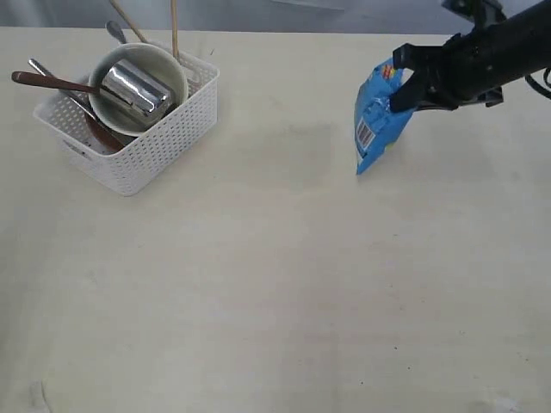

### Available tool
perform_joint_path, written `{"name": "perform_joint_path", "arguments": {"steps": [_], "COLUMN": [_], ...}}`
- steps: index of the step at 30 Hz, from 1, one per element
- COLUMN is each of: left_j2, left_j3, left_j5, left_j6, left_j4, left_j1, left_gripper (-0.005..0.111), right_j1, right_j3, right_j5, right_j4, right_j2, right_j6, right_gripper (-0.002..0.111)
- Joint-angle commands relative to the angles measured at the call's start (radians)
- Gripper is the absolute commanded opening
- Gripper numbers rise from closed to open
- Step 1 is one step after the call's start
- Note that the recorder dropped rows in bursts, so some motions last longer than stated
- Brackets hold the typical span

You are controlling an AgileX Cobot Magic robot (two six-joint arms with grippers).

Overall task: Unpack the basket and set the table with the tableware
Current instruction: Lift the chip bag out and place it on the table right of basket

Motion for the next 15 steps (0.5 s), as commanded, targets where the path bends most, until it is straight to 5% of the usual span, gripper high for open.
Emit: {"name": "perform_joint_path", "arguments": {"steps": [1, 6, 12, 15], "left_j2": [-0.006, -0.006, -0.006, -0.006], "left_j3": [0.002, 0.002, 0.002, 0.002], "left_j5": [-0.005, -0.005, -0.005, -0.005], "left_j6": [-0.002, -0.002, -0.002, -0.002], "left_j4": [0.008, 0.008, 0.008, 0.008], "left_j1": [-0.002, -0.002, -0.002, -0.002], "left_gripper": [0.0, 0.0, 0.0, 0.0], "right_j1": [-0.007, -0.007, -0.007, -0.007], "right_j3": [0.002, 0.002, 0.0, 0.0], "right_j5": [-0.015, -0.034, -0.084, -0.136], "right_j4": [-0.023, -0.064, -0.086, -0.124], "right_j2": [0.042, 0.069, 0.057, 0.027], "right_j6": [-0.012, -0.008, -0.001, -0.001], "right_gripper": [0.0, 0.004, 0.054, 0.07]}}
